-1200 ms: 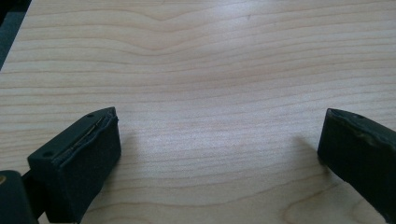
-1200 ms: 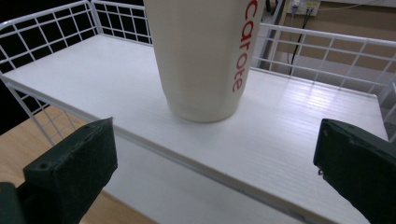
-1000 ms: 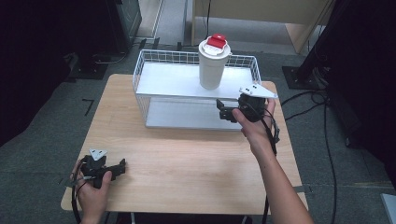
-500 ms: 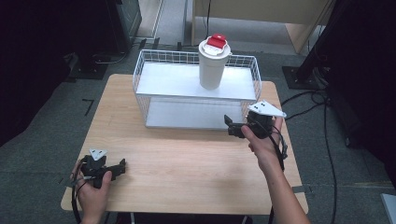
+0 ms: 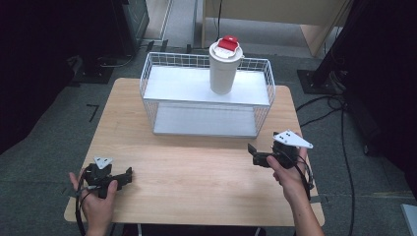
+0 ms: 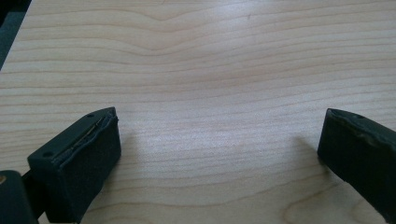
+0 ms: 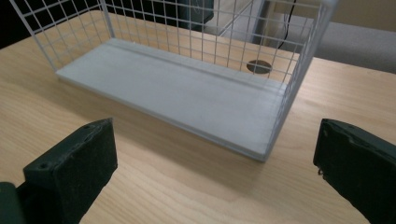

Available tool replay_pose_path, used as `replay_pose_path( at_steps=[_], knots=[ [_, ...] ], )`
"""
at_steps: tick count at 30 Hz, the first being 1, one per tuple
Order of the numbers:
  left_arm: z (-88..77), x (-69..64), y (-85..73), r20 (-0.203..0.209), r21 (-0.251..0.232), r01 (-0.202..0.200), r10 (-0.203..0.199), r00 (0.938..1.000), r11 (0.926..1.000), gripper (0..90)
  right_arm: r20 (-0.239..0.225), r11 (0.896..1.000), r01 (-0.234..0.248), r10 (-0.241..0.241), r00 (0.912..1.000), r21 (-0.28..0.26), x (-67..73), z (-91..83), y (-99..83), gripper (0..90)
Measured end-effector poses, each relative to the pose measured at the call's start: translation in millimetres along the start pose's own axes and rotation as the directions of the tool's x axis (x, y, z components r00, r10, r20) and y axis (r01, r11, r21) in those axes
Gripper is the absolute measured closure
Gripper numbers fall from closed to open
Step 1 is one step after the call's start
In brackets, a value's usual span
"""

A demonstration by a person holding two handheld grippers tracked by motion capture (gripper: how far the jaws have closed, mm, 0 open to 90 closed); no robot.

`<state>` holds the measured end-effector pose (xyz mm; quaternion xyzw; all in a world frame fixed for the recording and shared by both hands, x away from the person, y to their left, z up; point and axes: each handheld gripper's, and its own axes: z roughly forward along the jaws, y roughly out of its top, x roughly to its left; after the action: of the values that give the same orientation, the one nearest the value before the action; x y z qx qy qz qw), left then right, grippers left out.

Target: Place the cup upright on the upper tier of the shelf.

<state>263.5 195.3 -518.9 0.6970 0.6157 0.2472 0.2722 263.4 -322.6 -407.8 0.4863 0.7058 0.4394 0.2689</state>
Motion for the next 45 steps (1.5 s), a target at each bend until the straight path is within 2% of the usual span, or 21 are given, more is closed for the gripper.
replay_pose_path(
  at_steps=[4,8,14,21,28,36,45],
  knots=[
    [0.1,-0.1,0.0,0.000,-0.001,0.001,-0.001,1.0000,1.0000,0.0,0.010,1.000,0.007,-0.007,0.9999,0.002,-4.3,-5.3,-10.4,0.0],
    [0.0,0.0,0.0,0.000,-0.001,0.001,-0.001,1.0000,1.0000,0.0,0.019,1.000,-0.009,0.009,0.9998,-0.006,-11.6,-13.3,-27.0,0.0],
    [0.1,-0.1,0.0,0.001,-0.002,0.003,-0.003,1.0000,1.0000,0.0,0.048,1.000,-0.024,0.023,0.9986,0.018,-21.3,-17.3,-47.4,0.0],
    [0.0,-0.1,0.0,0.000,-0.001,0.002,-0.002,1.0000,1.0000,0.0,0.073,0.998,-0.052,0.050,0.9961,0.021,-30.9,-23.5,-63.3,0.0],
    [-0.1,0.2,0.0,0.003,-0.003,0.006,-0.006,1.0000,1.0000,0.0,0.110,0.995,-0.091,0.087,0.9902,0.039,-42.1,-29.8,-84.7,0.0],
    [0.1,-0.5,0.1,0.003,-0.001,-0.003,0.003,1.0000,1.0000,0.0,0.141,0.990,-0.123,0.113,0.9836,0.069,-48.7,-31.2,-103.9,0.0],
    [0.2,-0.4,0.0,0.004,-0.001,-0.003,0.003,1.0000,1.0000,0.0,0.174,0.986,-0.135,0.117,0.9777,0.096,-53.6,-34.4,-120.9,0.0]
  ],
)
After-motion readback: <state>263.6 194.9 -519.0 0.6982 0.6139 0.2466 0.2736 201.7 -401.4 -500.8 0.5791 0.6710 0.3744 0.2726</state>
